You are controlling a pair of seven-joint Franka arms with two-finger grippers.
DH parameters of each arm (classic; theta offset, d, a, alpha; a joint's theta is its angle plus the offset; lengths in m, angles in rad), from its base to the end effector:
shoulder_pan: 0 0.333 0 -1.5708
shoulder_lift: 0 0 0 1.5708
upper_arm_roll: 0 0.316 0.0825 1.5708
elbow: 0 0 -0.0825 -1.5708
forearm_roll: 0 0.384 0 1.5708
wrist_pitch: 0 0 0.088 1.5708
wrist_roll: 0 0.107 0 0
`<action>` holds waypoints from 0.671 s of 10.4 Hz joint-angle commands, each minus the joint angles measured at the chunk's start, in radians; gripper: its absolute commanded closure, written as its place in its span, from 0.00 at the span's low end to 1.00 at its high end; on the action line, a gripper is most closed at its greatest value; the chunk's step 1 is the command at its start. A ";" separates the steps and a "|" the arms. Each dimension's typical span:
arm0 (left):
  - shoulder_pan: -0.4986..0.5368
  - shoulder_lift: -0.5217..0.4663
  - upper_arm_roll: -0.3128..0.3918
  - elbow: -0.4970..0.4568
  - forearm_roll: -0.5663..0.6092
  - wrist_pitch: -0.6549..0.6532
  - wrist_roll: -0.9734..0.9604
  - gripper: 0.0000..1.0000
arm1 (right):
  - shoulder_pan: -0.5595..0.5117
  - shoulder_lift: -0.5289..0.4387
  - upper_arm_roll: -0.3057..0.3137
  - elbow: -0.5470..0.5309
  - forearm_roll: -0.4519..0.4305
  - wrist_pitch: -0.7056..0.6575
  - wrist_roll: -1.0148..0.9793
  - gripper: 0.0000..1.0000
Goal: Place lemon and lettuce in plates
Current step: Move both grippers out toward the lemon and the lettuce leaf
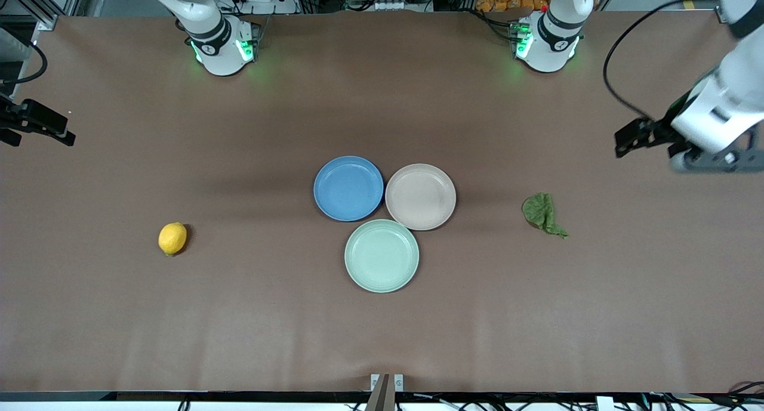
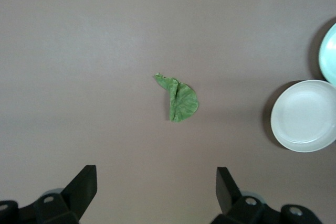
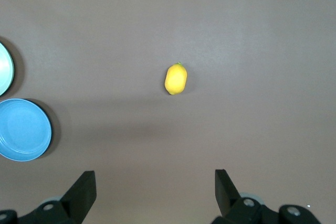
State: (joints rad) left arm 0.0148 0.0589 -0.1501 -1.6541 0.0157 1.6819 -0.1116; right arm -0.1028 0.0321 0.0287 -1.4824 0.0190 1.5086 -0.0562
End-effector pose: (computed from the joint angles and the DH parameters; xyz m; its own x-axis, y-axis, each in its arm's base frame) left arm 0.5725 -0.0742 0.5615 0.9992 -0.0254 -0.0295 -0.0257 -0.9996 -0.0101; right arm 0.5573 -0.0395 0.6427 0.9998 -0.0167 -0.0047 -0.0168 -0.9997 -0.0202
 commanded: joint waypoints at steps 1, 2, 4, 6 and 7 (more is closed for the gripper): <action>0.005 -0.018 -0.002 -0.174 0.021 0.184 0.026 0.00 | -0.014 0.023 0.008 0.013 -0.007 0.005 0.013 0.00; 0.005 -0.016 -0.002 -0.235 0.021 0.262 0.026 0.00 | -0.014 0.037 0.008 0.005 -0.007 0.025 0.013 0.00; 0.005 -0.010 -0.003 -0.353 0.021 0.393 0.024 0.00 | -0.018 0.093 0.008 0.005 -0.008 0.057 0.012 0.00; 0.008 0.013 -0.003 -0.430 0.021 0.481 0.024 0.00 | -0.026 0.170 0.007 0.007 -0.010 0.099 0.013 0.00; 0.010 0.047 -0.003 -0.432 0.021 0.489 0.023 0.00 | -0.026 0.205 0.005 0.007 -0.011 0.120 0.013 0.00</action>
State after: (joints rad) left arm 0.0158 0.0894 -0.1502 -2.0608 0.0164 2.1386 -0.1087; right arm -0.1153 0.1867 0.0245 -1.4905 0.0190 1.6087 -0.0526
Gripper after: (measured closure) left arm 0.000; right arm 0.000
